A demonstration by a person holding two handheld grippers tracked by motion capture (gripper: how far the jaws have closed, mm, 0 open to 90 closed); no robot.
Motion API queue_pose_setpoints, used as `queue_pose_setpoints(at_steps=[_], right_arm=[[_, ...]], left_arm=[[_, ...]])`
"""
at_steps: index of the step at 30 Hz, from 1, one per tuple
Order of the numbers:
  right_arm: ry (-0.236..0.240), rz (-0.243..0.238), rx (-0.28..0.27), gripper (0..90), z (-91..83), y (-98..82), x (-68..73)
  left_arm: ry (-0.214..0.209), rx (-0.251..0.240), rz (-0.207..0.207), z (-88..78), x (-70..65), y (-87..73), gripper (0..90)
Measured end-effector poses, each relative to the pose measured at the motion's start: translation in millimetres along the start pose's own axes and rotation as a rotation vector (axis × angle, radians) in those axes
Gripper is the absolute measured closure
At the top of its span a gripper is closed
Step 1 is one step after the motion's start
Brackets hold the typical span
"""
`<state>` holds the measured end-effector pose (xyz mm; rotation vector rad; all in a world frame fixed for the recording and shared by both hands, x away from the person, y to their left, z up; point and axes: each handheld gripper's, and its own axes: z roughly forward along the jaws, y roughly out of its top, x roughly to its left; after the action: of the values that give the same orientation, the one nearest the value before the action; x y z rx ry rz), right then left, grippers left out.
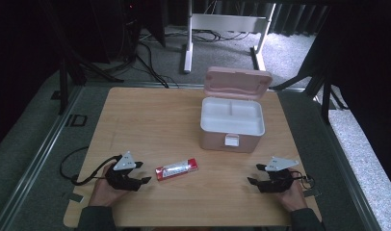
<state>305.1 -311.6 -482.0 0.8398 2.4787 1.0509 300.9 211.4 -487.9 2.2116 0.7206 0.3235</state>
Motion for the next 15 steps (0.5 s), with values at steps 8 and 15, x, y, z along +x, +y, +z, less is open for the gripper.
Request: queue_pose_setpoints(at_steps=[8,15], right_arm=[[-0.040,-0.005,-0.026,33.9,-11.3,4.7,4.1],[-0.047,-0.023,-0.014,32.2,-11.6,8.1,6.1]], left_arm=[[0.009,0.019,0.000,1.3,-4.3,3.0,27.8],[0.021,0.044,0.012,8.4,-3.8,6.1,25.0]])
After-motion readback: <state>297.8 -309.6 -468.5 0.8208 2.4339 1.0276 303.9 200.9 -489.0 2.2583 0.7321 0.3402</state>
